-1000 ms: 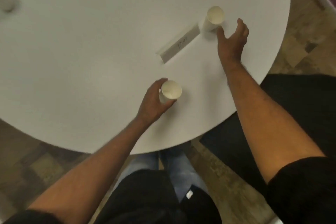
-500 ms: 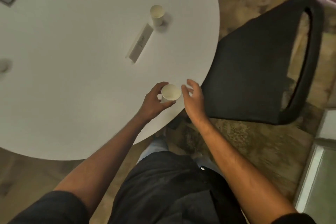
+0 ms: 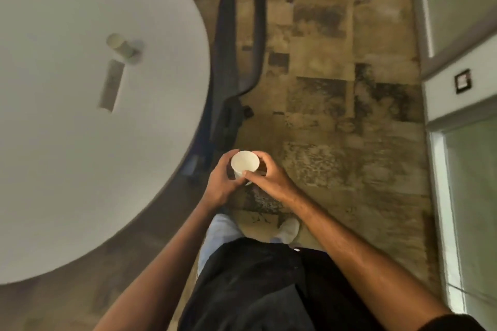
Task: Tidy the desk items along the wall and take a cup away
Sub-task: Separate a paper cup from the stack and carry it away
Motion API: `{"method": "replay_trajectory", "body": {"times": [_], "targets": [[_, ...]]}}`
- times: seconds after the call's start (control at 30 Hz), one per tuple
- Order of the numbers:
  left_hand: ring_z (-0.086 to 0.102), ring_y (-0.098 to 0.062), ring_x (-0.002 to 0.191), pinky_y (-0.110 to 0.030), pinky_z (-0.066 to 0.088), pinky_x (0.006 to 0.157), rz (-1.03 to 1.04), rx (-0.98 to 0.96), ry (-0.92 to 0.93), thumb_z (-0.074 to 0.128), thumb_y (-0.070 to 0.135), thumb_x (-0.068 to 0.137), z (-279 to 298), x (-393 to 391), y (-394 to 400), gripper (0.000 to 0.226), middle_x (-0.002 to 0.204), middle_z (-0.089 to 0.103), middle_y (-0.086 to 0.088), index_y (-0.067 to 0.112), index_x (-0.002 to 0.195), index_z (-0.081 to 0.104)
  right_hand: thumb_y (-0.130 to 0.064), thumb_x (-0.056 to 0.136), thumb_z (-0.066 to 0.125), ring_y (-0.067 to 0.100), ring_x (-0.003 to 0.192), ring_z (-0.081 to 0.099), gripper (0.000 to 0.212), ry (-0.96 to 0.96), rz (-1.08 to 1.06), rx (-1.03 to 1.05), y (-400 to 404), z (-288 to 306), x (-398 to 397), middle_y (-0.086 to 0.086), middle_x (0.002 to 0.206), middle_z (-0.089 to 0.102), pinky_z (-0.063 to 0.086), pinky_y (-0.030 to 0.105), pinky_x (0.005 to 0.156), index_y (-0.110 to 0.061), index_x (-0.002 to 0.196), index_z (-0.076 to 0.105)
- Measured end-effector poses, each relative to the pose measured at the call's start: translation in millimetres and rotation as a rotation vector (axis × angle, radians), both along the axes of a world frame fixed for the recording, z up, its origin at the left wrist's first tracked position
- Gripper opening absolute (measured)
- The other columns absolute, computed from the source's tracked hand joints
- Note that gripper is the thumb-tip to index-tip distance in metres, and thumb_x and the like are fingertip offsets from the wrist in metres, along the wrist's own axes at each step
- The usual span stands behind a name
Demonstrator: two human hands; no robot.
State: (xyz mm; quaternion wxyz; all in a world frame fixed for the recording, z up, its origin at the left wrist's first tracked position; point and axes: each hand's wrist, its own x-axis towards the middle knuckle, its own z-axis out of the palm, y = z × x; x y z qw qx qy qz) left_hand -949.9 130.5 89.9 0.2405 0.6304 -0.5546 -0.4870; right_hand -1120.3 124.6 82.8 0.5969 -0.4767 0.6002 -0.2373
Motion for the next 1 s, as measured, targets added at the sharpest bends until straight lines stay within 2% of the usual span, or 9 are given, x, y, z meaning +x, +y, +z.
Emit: {"method": "replay_trajectory", "body": {"times": [0.13,0.27,0.33,0.43,0.5,0.77,0.83,0.93,1.0], "targets": [[0.056,-0.007,0.119,-0.013,0.043,0.096,-0.043,-0.007,-0.006,0.083,0.026,0.079,2,-74,-2,0.070,0.132,0.057,0.009,0.021,0.140,0.048,-0.046,0.078,0.080,-0.005,0.112,0.054,0.066,0.036,-0.022,-0.039,8,11,-78,-0.017,0.125,0.057,0.045,0.014,0.086,-0.036,0.136,0.048],[0.058,-0.009,0.115,-0.027,0.051,0.097,-0.102,-0.057,-0.009,0.082,0.027,0.079,3,-129,-21,0.066,0.129,0.059,0.009,0.020,0.137,0.050,-0.057,0.068,0.079,-0.008,0.114,0.054,0.072,0.038,-0.119,-0.076,-4,18,-133,-0.028,0.119,0.055,0.045,0.014,0.087,-0.044,0.132,0.048],[0.057,-0.005,0.114,-0.023,0.049,0.095,-0.130,-0.071,-0.016,0.082,0.032,0.080,5,-153,-38,0.066,0.127,0.056,0.014,0.023,0.136,0.050,-0.059,0.064,0.079,-0.003,0.116,0.056,0.074,0.031,-0.165,-0.094,-17,17,-156,-0.024,0.122,0.058,0.049,0.020,0.093,-0.044,0.130,0.049],[0.055,-0.002,0.113,-0.015,0.045,0.091,-0.147,-0.091,-0.005,0.082,0.034,0.080,10,-184,-69,0.065,0.125,0.055,0.017,0.025,0.136,0.049,-0.054,0.065,0.082,0.006,0.121,0.058,0.079,0.016,-0.200,-0.116,-45,14,-186,-0.012,0.130,0.061,0.052,0.032,0.102,-0.034,0.135,0.052],[0.055,-0.002,0.114,-0.014,0.044,0.090,-0.141,-0.099,0.004,0.082,0.034,0.081,12,-203,-91,0.065,0.125,0.054,0.017,0.023,0.136,0.050,-0.054,0.065,0.082,0.008,0.123,0.057,0.080,0.019,-0.193,-0.121,-68,14,-204,-0.011,0.133,0.060,0.052,0.037,0.103,-0.035,0.137,0.051],[0.055,-0.002,0.113,-0.006,0.046,0.082,-0.050,-0.119,0.048,0.084,0.025,0.080,12,-261,-206,0.066,0.123,0.057,0.013,0.017,0.137,0.052,-0.053,0.061,0.081,0.007,0.121,0.057,0.082,0.045,-0.129,-0.160,-197,22,-261,-0.010,0.129,0.061,0.052,0.032,0.102,-0.030,0.135,0.054],[0.057,-0.005,0.113,-0.009,0.047,0.085,-0.031,-0.123,0.047,0.084,0.023,0.079,14,-273,-243,0.066,0.123,0.058,0.012,0.015,0.136,0.053,-0.051,0.062,0.081,0.005,0.121,0.057,0.080,0.051,-0.124,-0.159,-234,26,-271,-0.011,0.128,0.061,0.052,0.031,0.101,-0.029,0.134,0.055],[0.059,-0.011,0.116,-0.026,0.052,0.092,-0.007,-0.147,0.079,0.083,0.021,0.080,20,-289,-296,0.063,0.124,0.060,0.008,0.013,0.136,0.054,-0.052,0.061,0.080,0.006,0.121,0.057,0.080,0.073,-0.120,-0.188,-291,33,-285,-0.012,0.128,0.062,0.050,0.027,0.100,-0.028,0.133,0.056],[0.058,-0.012,0.115,-0.033,0.053,0.095,0.009,-0.165,0.081,0.082,0.019,0.081,27,-296,-332,0.061,0.125,0.060,0.005,0.012,0.135,0.054,-0.046,0.065,0.082,0.009,0.122,0.057,0.077,0.063,-0.091,-0.191,-331,39,-292,-0.008,0.129,0.062,0.049,0.028,0.101,-0.025,0.134,0.055]]}}
